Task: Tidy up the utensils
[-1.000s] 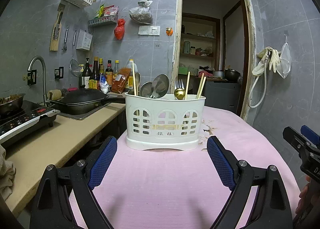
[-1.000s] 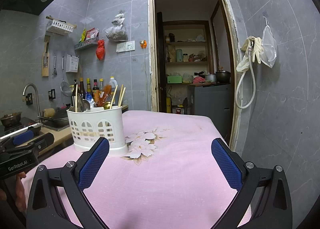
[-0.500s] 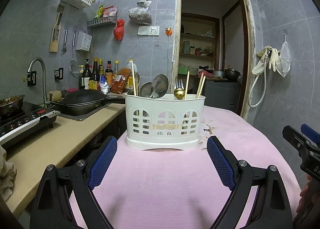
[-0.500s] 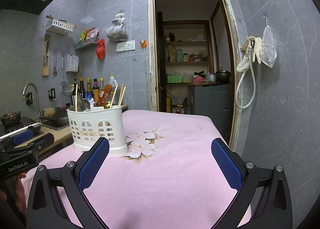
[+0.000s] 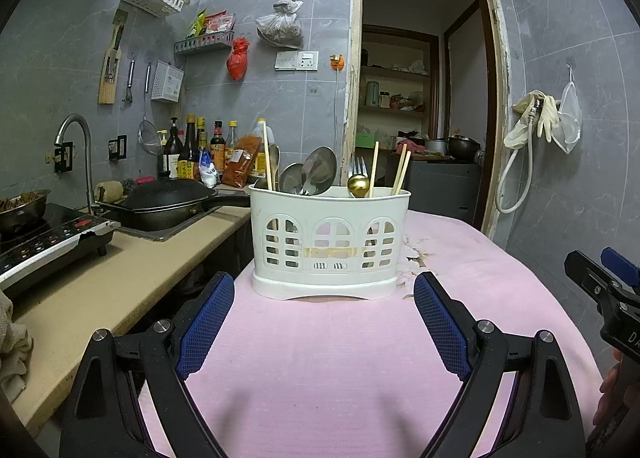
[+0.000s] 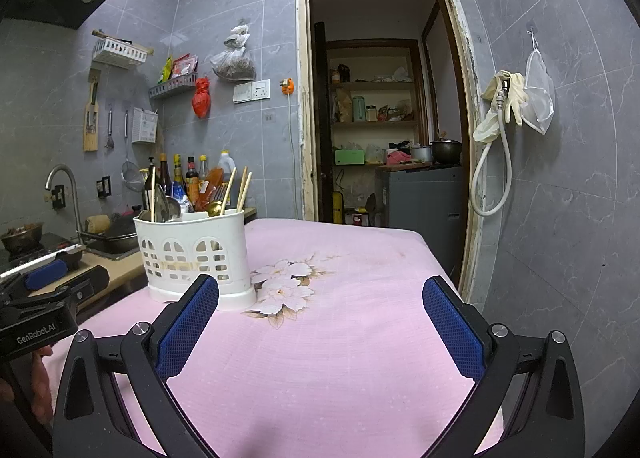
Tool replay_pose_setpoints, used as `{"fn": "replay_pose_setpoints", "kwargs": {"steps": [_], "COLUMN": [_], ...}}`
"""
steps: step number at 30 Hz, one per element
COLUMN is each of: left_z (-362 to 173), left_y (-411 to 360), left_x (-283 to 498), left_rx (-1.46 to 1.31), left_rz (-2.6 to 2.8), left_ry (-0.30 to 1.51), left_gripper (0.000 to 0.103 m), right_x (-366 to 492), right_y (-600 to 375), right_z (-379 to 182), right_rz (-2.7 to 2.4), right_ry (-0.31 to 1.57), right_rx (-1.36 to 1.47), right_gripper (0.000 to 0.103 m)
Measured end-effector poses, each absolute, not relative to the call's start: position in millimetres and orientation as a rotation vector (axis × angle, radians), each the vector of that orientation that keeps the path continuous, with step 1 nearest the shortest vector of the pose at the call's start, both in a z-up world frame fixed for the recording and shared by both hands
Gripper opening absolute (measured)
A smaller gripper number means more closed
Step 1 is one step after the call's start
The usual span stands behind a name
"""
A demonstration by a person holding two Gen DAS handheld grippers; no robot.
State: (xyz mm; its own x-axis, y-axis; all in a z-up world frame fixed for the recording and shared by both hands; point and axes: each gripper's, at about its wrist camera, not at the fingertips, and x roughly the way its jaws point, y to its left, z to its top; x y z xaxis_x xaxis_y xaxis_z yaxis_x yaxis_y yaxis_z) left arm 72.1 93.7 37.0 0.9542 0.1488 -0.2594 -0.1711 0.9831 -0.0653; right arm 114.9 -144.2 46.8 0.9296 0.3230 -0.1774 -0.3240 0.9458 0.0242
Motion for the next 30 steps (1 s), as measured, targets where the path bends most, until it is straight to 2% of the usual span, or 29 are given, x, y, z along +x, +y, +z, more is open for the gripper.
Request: {"fn": "replay_pose_setpoints", "kwargs": {"steps": [30], "left_z": [33.7], "left_y": [95.0], "left_x": [68.9], "left_rx": [-0.079], "left_rz": [0.155], "left_ry": [0.234], "left_gripper": [0.088], "right_x": [113.2], "right_y": [-142.3], "right_z": [43.1], "right_rz": [0.333], "right_ry": [0.188], "right_rx": [-0.006], "right_gripper": [0.103]}}
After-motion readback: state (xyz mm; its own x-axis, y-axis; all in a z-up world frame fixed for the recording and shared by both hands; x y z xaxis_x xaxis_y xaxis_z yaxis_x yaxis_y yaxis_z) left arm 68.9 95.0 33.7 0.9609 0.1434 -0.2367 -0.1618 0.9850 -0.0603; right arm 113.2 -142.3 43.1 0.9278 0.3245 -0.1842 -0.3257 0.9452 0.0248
